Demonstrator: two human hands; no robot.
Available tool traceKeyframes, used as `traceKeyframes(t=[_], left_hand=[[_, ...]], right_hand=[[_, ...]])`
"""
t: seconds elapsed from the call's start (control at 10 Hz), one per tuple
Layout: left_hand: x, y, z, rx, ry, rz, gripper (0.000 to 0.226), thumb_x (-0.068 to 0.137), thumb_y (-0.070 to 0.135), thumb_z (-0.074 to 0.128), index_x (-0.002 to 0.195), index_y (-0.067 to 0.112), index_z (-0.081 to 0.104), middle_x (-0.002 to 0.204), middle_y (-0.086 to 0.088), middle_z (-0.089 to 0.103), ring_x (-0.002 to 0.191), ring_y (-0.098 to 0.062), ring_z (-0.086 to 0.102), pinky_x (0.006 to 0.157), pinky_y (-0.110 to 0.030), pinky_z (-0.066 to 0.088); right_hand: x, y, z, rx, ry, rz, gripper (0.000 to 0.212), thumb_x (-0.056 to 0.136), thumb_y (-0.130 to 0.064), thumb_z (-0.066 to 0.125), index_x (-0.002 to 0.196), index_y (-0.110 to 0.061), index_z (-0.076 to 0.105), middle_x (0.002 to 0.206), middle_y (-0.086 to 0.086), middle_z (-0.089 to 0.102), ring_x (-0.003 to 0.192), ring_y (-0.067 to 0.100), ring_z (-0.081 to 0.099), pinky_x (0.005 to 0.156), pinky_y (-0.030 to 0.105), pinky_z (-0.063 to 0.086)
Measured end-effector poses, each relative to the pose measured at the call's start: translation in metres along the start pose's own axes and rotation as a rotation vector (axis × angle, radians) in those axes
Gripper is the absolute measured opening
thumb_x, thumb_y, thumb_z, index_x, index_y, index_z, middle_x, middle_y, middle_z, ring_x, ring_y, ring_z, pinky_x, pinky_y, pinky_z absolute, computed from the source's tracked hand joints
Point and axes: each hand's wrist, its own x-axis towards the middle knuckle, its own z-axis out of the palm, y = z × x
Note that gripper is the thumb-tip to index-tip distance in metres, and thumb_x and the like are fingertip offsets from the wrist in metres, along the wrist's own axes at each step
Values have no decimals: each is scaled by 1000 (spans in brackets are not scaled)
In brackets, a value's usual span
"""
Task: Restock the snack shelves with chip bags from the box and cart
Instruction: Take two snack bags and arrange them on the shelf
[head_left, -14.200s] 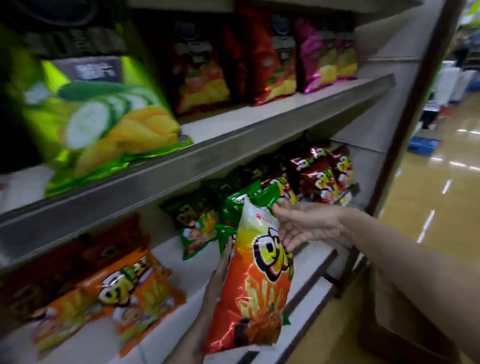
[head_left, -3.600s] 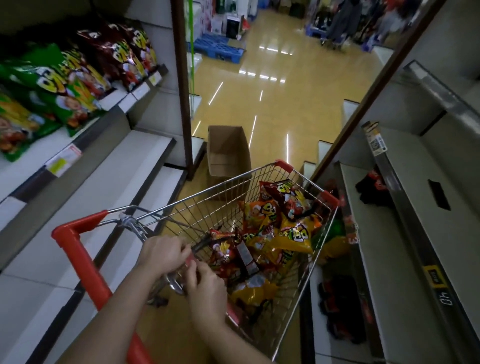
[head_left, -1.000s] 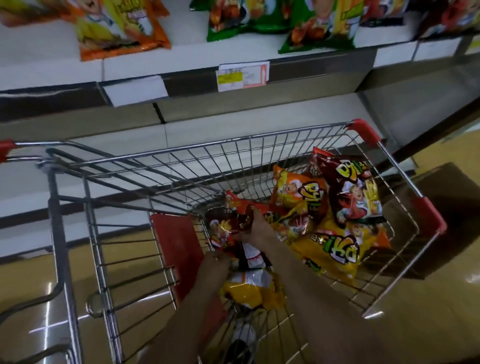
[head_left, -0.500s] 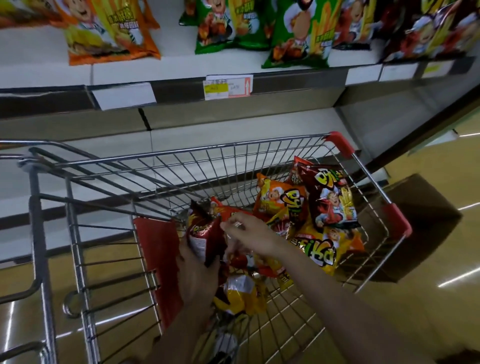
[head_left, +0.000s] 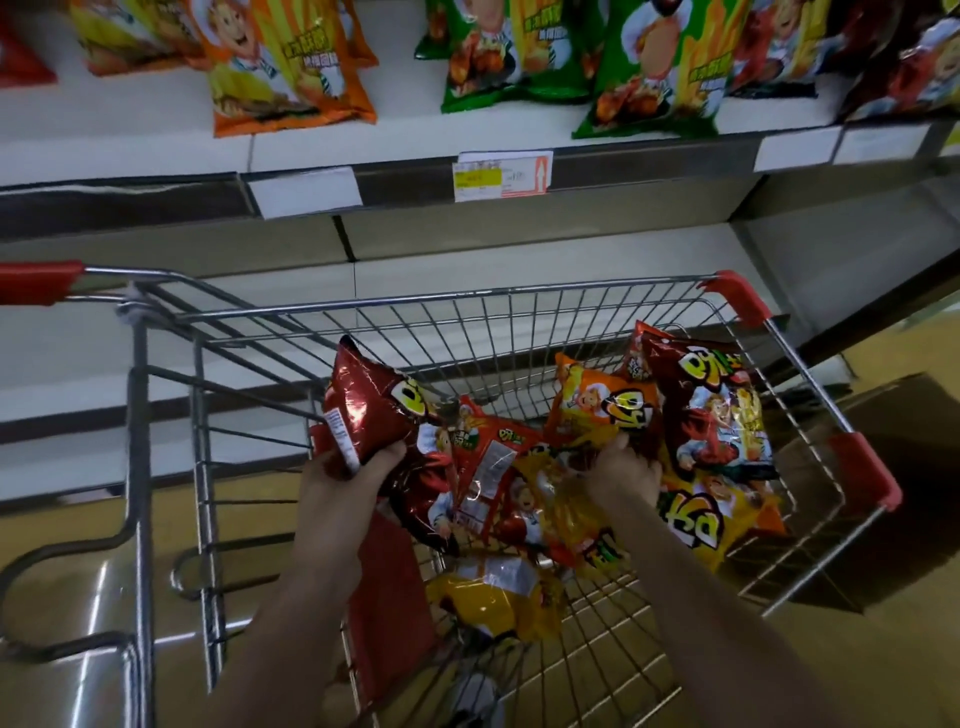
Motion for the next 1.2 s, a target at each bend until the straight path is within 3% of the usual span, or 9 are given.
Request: traceKeyframes(t=[0.1, 0.2, 0.4, 0.6, 0.8, 0.9, 1.0, 1.1, 1.2], left_hand=[[-13, 12, -4, -101, -27, -51, 17, 83, 19, 73, 93, 20, 59, 90, -1, 67, 76, -15, 65, 62, -30, 50], [-26, 27, -11, -215, -59, -113, 34, 82, 23, 73, 109, 11, 58, 93, -6, 66, 72, -15, 63, 70, -34, 54], [-58, 66, -25, -327, -265, -154, 52, 79, 41, 63, 123, 13, 62, 113, -13, 71, 103, -29, 68, 92, -44, 50], [-81, 110, -60, -272, -385, -77, 41, 90, 40, 47, 113, 12, 66, 107, -18, 72, 87, -34, 72, 86, -44, 49], [-115, 136, -76, -205, -468, -8, 39, 95, 26, 39, 98, 4, 72, 93, -22, 72, 75, -27, 72, 74, -38, 54], [-124, 135, -77, -193, -512, 25, 69, 79, 59, 65, 133, 16, 56, 131, -17, 60, 120, -35, 57, 106, -53, 39], [-134, 135, -81, -163, -518, 131, 110, 40, 55, 90, 135, 18, 50, 122, -7, 68, 113, -24, 63, 99, -46, 48], [-136, 139, -88, -91, -498, 193, 114, 27, 46, 98, 129, 19, 54, 107, -3, 74, 97, -23, 71, 89, -43, 54], [-135, 144, -99, -99, -443, 229, 98, 34, 40, 95, 123, 23, 58, 105, 0, 75, 95, -21, 72, 86, -40, 54]], right_hand=[[-3, -7, -10, 240, 58, -35, 95, 81, -38, 76, 148, 2, 23, 136, 17, 53, 121, 33, 53, 96, 36, 44], [-15, -25, -42, 506, 139, -97, 114, 69, -50, 82, 150, -3, 18, 123, 6, 58, 107, 26, 59, 93, 40, 51], [-55, -71, -101, 663, 91, -228, 120, 69, -55, 79, 148, 4, 13, 144, 14, 43, 131, 31, 45, 100, 30, 39], [-118, -97, -157, 632, -89, -459, 92, 72, -52, 79, 141, -14, 31, 130, -1, 53, 109, 18, 56, 89, 30, 46], [-187, -125, -184, 742, -117, -603, 80, 82, -51, 68, 145, -18, 32, 145, 5, 45, 117, 17, 48, 98, 31, 35], [-209, -142, -169, 786, -126, -655, 102, 75, -62, 68, 153, -21, 17, 151, 4, 40, 132, 22, 45, 109, 37, 35], [-224, -159, -157, 844, -113, -664, 108, 77, -61, 67, 155, -21, 3, 159, 6, 25, 142, 25, 34, 115, 41, 30], [-238, -174, -151, 812, -51, -730, 96, 88, -52, 60, 155, -29, -4, 164, 1, 2, 148, 25, 19, 111, 37, 29], [-247, -185, -146, 653, 16, -818, 65, 96, -52, 47, 151, -44, 14, 158, -4, 17, 141, 27, 32, 90, 25, 39]])
